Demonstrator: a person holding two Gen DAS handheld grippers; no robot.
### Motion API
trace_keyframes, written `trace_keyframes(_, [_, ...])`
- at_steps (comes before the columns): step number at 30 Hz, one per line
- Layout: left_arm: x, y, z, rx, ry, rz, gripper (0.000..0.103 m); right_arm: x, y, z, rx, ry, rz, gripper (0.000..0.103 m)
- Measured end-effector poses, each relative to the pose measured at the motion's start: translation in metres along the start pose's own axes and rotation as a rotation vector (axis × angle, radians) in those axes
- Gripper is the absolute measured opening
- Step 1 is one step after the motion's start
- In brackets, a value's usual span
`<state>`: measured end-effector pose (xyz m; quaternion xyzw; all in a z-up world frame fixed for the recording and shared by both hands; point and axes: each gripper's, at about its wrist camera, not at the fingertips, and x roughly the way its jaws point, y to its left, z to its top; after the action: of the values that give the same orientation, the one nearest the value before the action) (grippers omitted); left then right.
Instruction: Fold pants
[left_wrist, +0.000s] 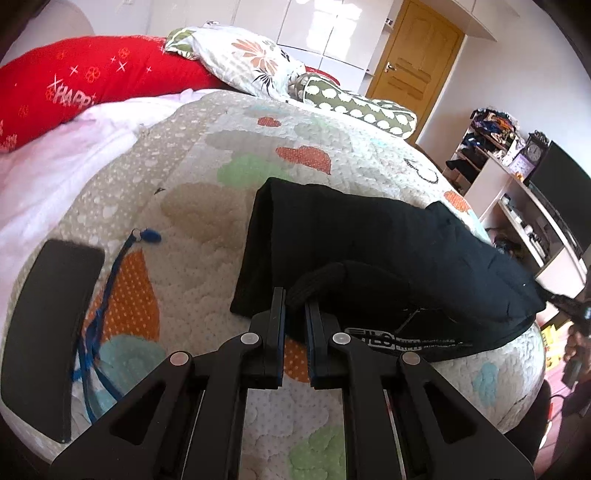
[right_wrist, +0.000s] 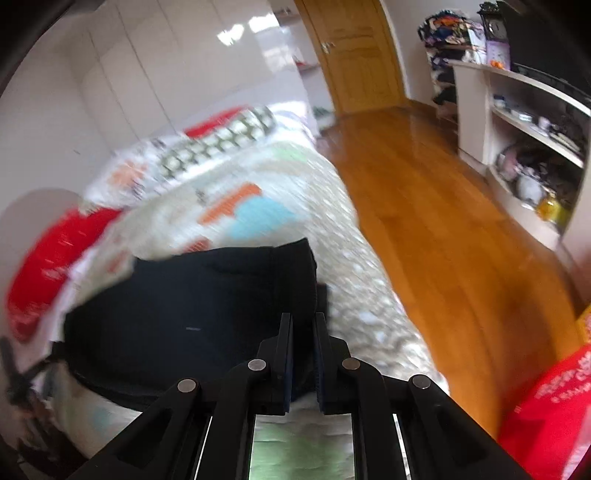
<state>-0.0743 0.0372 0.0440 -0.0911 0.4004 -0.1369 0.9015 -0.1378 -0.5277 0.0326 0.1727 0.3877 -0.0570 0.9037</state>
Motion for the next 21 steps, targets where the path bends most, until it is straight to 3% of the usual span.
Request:
trace_keyframes(3, [-0.015,-0.001,0.001,0.026,-0.034,-0.019,0.008,-0.009,-0.004,0.005,0.016,-0.036,0.008,0.008])
trace_keyframes(5, [-0.02,-0.006,-0.003,0.071,-0.047,0.009,0.007,-0.013,-0.002,0.007,-0.006,-0.038,-0.013,0.008])
trace_keyframes(7, [-0.015,-0.002,-0.009,0.075,-0.029,0.057,0.007,0.003,-0.001,0.002,-0.04,0.038,-0.047,0.008])
trace_keyframes(10, [-0.003,0.023,-0.017,-0.034,0.043,0.084,0.007,0.022,-0.005,-0.006,-0.036,0.116,-0.114,0.014])
trace_keyframes(12, [-0.008,0.04,-0.021,-0.103,0.041,0.075,0.008,0.012,-0.005,-0.008,-0.012,0.074,-0.153,0.028])
trace_keyframes(16, [-0.026,0.044,-0.016,-0.091,0.004,0.093,0.008,-0.017,0.013,-0.007,-0.031,-0.017,-0.088,0.035])
trace_keyframes(18, [-0.032,0.039,-0.01,-0.08,-0.016,0.078,0.018,-0.022,0.031,-0.007,-0.047,-0.046,-0.015,0.044])
trace_keyframes(20, [-0.035,0.03,-0.004,-0.062,-0.035,0.06,0.058,-0.015,0.053,-0.009,-0.064,-0.036,0.111,0.046])
trace_keyframes(21, [-0.034,0.024,0.001,-0.051,-0.05,0.046,0.065,-0.005,0.068,-0.008,-0.077,-0.011,0.169,0.046])
